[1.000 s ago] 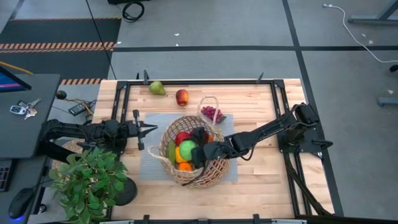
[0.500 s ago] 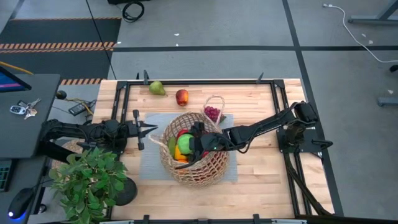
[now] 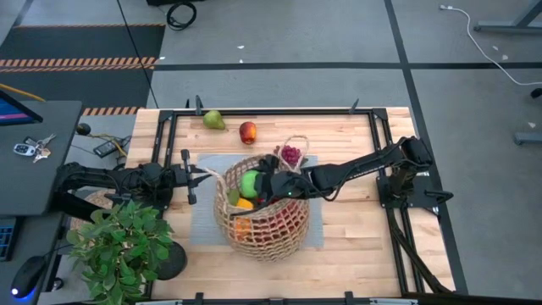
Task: Build produce basket
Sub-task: Put the green apple into the brown basket
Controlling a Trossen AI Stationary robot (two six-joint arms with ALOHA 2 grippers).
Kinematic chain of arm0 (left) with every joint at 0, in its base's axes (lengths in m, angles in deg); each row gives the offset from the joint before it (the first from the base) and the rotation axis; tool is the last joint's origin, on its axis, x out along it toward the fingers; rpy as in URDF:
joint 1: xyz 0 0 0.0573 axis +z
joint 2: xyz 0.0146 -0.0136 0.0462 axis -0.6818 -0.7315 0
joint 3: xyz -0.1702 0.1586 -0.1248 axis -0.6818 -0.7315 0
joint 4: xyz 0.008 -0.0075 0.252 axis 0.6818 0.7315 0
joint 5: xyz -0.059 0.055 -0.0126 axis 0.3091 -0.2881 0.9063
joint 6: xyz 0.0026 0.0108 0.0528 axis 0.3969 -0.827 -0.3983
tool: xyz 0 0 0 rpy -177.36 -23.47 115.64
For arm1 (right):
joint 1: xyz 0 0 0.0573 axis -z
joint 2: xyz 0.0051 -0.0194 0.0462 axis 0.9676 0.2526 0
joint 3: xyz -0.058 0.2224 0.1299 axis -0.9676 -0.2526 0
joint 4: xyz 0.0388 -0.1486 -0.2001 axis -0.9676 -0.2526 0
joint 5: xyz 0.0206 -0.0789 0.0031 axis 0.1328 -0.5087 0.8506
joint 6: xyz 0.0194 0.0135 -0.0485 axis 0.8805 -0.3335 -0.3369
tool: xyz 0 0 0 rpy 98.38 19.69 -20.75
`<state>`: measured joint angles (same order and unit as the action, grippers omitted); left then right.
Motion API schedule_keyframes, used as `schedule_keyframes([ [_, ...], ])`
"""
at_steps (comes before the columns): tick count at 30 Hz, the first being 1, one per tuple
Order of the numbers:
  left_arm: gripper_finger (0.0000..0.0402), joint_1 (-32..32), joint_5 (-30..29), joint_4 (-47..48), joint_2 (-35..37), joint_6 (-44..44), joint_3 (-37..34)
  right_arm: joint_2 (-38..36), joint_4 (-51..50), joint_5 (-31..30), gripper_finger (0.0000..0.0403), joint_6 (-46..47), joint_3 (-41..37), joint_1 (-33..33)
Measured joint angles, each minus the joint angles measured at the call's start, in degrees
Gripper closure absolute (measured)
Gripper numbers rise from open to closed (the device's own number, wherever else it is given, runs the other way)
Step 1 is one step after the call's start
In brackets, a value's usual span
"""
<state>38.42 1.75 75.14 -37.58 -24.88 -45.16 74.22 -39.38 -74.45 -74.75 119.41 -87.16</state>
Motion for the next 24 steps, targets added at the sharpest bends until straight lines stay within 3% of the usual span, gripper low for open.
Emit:
schedule_keyframes([
  [6,0.0372,0.0,0.0,0.0,0.0,0.0,0.0,0.04,-1.51,0.1,0.0011,-6.77,0.06,-0.34],
  [12,0.0371,0.0,0.0,0.0,0.0,0.0,0.0,0.12,-5.79,-1.41,0.0011,-4.12,-1.39,-0.41],
  [24,0.037,-0.02,0.02,0.0,0.0,0.0,-0.02,0.23,-4.19,6.1,0.0011,-5.71,-2.16,-0.35],
])
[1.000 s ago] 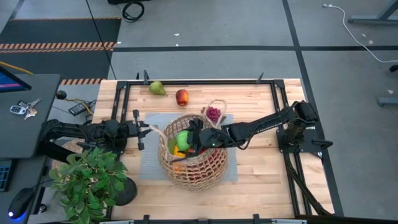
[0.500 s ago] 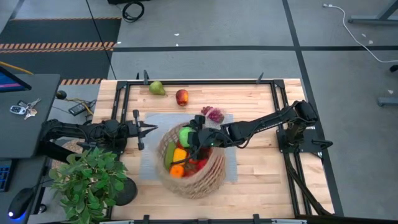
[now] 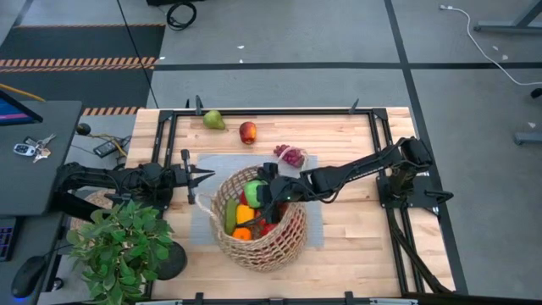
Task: Build produce basket
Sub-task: Put the green apple into the brown basket
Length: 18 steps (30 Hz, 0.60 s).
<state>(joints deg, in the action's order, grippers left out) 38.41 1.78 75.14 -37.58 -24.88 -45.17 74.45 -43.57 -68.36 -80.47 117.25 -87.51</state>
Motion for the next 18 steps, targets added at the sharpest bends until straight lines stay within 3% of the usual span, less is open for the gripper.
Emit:
schedule_keyframes([
  [4,0.0371,0.02,0.0,0.0,0.0,0.0,0.02,-0.02,1.08,-0.62,0.0011,4.27,0.0,-0.08],
  [10,0.0366,0.02,-0.01,0.0,0.0,0.0,0.01,-0.11,-2.3,7.03,0.0008,13.53,0.39,2.67],
  [18,0.0374,0.02,0.0,0.0,0.0,0.0,0.02,0.05,-3.64,8.24,0.0005,14.3,2.63,3.97],
])
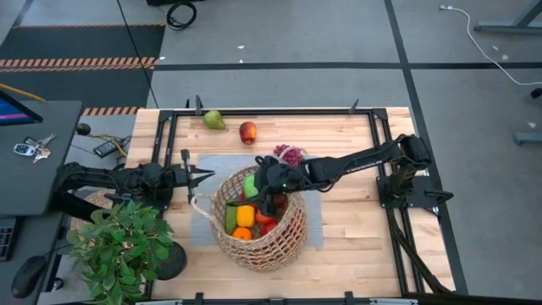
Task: Build produce basket
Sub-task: Put the green apple into the brown basket
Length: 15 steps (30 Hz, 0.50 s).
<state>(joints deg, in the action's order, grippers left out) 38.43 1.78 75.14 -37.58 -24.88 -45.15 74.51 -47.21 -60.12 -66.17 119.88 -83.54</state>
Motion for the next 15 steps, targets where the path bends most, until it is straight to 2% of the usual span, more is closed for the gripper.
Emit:
schedule_keyframes([
  [7,0.0368,-0.01,-0.01,0.0,0.0,0.0,0.0,-0.94,1.24,1.59,0.001,2.81,1.76,-0.93],
  [11,0.0366,0.0,0.0,0.0,0.0,0.0,0.0,-1.14,0.66,9.64,0.0018,11.1,2.34,0.48],
  [15,0.0369,0.0,-0.02,0.0,0.0,0.0,0.0,-1.45,-1.51,10.86,0.0018,14.46,2.13,1.3],
])
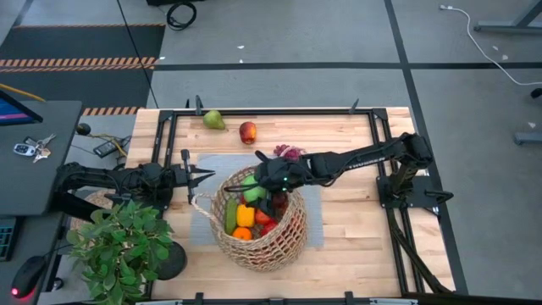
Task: Build produce basket
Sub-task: Put the green apple into the brown basket
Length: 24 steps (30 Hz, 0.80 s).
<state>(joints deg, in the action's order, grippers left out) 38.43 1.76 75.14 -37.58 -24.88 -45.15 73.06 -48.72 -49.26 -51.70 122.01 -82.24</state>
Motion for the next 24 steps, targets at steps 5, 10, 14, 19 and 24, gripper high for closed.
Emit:
schedule_keyframes([
  [5,0.0373,0.0,0.0,0.04,0.0,0.0,-0.01,0.28,3.9,0.35,0.0011,-4.17,0.17,0.02],
  [10,0.0371,-0.01,0.01,0.2,0.0,0.0,0.0,1.04,3.67,0.73,0.001,-4.82,0.04,-0.47],
  [14,0.0367,0.0,0.02,0.06,-0.31,0.0,0.0,0.52,5.95,1.74,0.0009,-6.09,0.13,-0.47],
  [19,0.0367,0.0,0.0,0.07,-0.46,0.0,-0.01,0.5,1.96,1.73,0.0009,-4.71,0.13,-0.49],
  [24,0.0371,0.0,0.01,0.06,-0.48,0.0,-0.02,-0.01,2.61,3.48,0.0009,-4.81,0.08,-0.47],
])
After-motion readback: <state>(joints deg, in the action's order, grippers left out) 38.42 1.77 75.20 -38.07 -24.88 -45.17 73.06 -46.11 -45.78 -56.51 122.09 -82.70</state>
